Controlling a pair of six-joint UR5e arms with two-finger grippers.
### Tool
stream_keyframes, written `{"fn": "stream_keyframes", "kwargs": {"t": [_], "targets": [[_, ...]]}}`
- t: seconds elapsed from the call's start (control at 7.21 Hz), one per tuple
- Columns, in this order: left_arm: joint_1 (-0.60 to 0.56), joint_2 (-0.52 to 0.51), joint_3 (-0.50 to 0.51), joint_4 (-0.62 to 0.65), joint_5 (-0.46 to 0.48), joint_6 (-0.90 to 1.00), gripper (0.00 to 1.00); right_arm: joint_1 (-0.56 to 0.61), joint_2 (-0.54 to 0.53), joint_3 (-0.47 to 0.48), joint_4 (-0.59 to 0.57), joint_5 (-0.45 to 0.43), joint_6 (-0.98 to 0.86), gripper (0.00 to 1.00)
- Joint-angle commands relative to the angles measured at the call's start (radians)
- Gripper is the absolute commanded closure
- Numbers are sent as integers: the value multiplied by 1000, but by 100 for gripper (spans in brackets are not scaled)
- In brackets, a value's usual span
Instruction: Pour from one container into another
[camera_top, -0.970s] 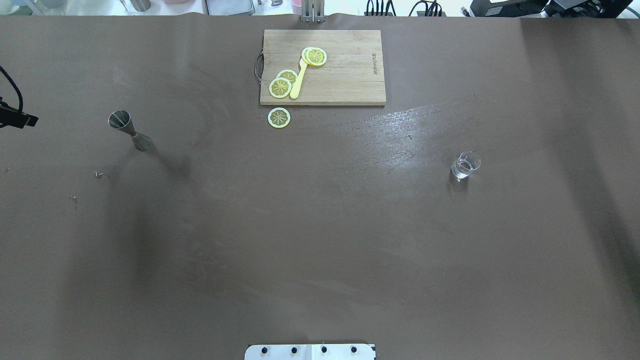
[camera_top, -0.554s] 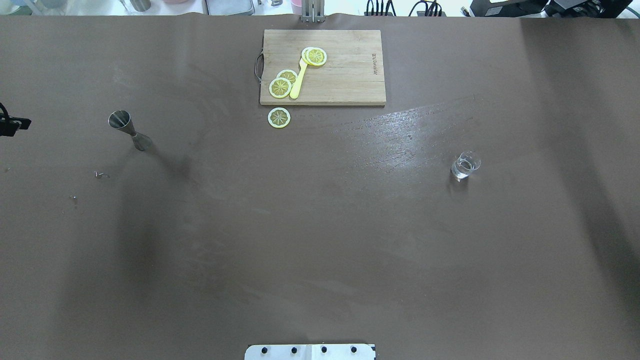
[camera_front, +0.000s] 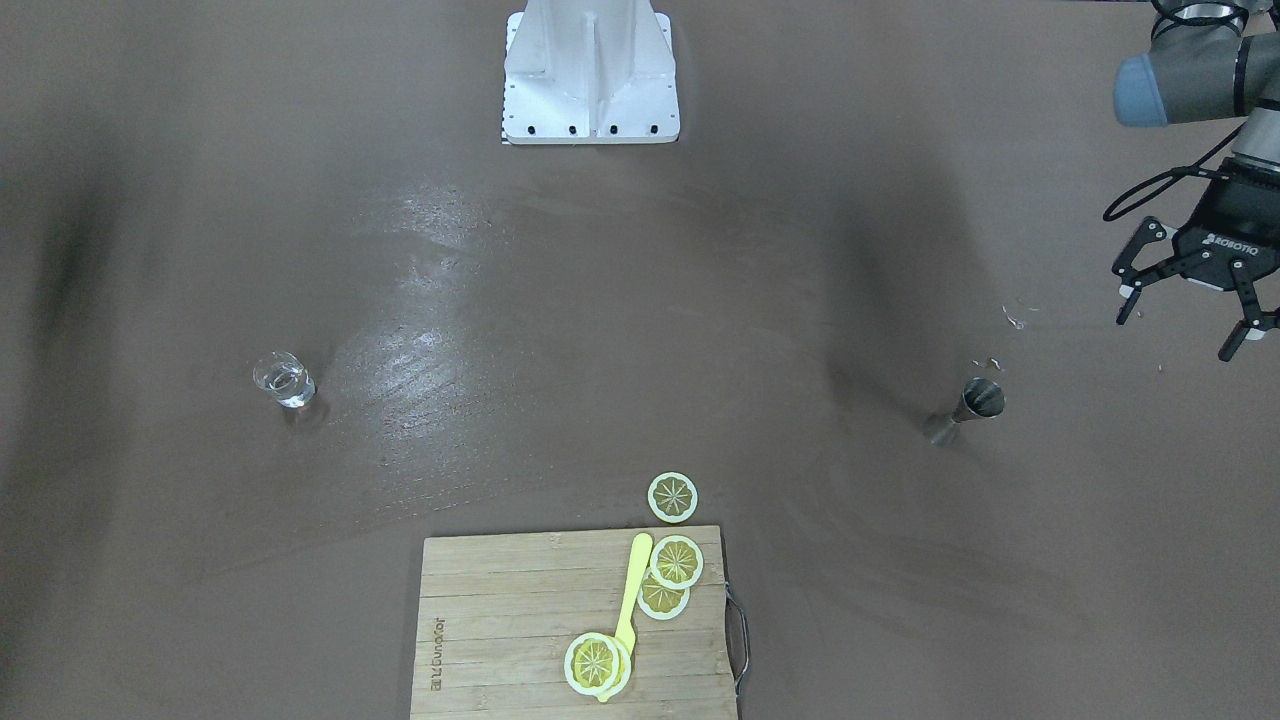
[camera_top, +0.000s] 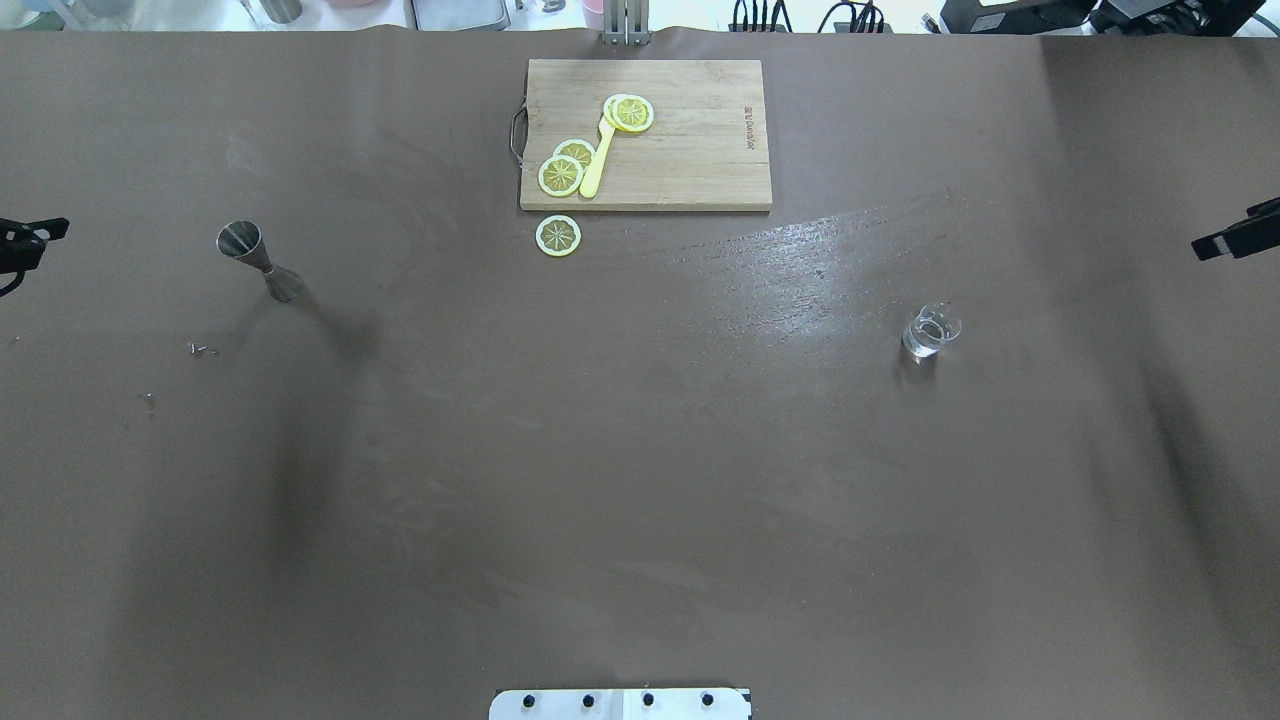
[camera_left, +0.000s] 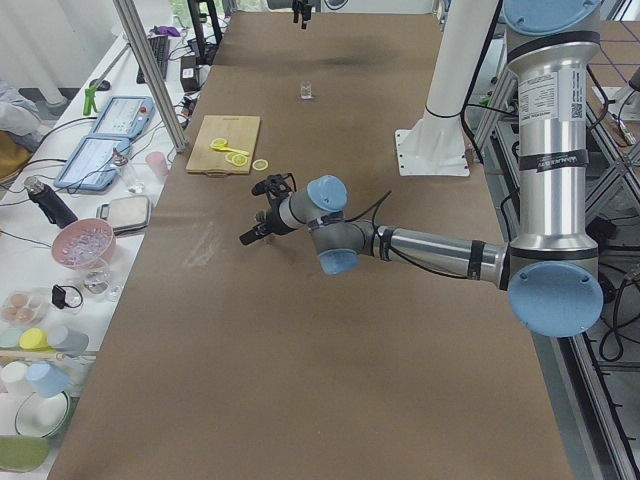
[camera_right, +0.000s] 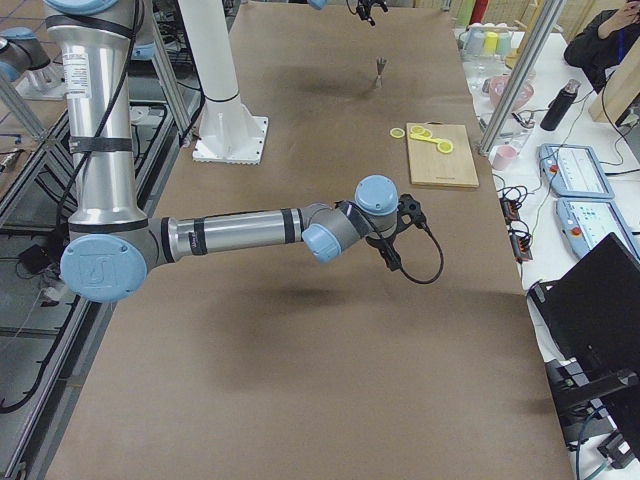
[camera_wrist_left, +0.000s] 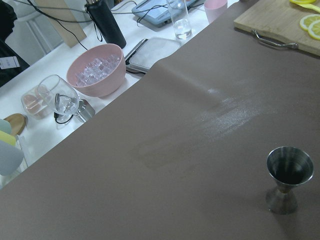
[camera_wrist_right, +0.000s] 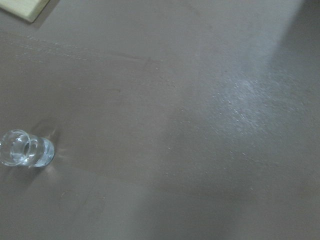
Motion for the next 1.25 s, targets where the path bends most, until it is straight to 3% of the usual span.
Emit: {"fn": "stream_keyframes", "kwargs": {"t": [0.0,0.28,0.55,0.69,0.83,1.11], "targets": [[12,36,-4,-100,81,-2,1,-57,24,-81,199,2,-1,0],[22,33,-1,-189,167,-30,1,-82,34,-84,300,32,-3,0],[33,53,31,-290,189,-75,2,-91,31,-87,324,93,-48,0],[79,52,93,-420,256,-88,1,-108,30,-90,374,125,-82,0],[167,56,127,-526,389,-91,1,-141,28,-95,434,131,-85,0],[310,72,192,-640,611,-222,2,-165,22,-112,537,98,-137,0]]}}
